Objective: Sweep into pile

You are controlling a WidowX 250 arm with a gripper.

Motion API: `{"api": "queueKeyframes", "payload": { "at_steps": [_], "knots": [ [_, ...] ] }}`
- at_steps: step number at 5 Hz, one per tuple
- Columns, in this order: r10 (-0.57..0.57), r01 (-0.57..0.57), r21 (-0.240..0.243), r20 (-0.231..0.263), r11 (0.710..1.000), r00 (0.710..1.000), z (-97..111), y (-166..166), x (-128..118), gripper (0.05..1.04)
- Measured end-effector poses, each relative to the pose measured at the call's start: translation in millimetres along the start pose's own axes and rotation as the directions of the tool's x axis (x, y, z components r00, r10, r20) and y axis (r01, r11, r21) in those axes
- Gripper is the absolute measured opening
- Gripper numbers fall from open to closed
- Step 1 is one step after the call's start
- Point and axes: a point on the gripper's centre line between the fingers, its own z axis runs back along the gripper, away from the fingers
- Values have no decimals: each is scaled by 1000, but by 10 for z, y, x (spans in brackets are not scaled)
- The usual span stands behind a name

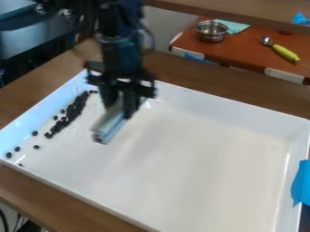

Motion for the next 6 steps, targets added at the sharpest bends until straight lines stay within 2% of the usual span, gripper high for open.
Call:
{"api": "queueKeyframes", "payload": {
  "at_steps": [1, 2, 3, 4, 5, 6],
  "knots": [
    [-21, 22, 14, -27, 1000, 999, -99, -481, -43, 372],
    [-14, 15, 18, -48, 1000, 999, -172, -795, -117, 372],
    [-22, 23, 13, -30, 1000, 999, -189, -1101, -62, 372],
    [-29, 29, 18, -17, 999, 999, -292, -1317, -93, 372],
    [-30, 30, -2, 34, 1000, 999, -373, -1416, -21, 418],
    [-13, 14, -10, 56, 1000, 998, -403, -1452, 14, 715]
  ]
}}
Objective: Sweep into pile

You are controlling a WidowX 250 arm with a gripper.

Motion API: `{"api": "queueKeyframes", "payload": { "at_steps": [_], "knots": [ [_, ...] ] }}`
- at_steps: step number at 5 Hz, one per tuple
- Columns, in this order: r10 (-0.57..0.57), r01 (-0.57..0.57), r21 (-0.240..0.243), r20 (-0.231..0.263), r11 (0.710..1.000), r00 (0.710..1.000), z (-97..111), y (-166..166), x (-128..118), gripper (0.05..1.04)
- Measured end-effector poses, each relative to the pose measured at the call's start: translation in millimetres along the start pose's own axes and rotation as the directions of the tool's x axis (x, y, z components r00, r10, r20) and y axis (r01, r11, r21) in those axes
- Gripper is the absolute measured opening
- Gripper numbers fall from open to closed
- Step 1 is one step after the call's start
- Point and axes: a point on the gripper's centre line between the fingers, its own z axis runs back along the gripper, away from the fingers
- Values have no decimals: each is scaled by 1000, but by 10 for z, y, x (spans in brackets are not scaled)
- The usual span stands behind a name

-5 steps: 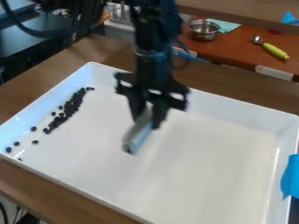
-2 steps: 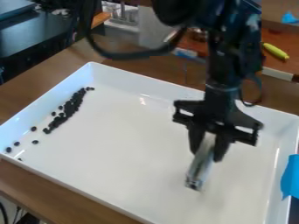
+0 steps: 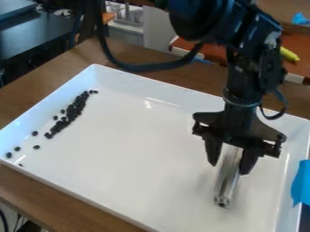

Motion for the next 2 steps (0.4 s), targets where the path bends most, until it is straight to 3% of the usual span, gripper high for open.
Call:
{"api": "queueKeyframes", "payload": {
  "at_steps": [1, 2],
  "knots": [
    [-3, 1, -40, -42, 999, 999, 82, -5, -54, 980],
    [29, -37, -103, -80, 994, 996, 514, 190, -6, 1003]
  ]
}}
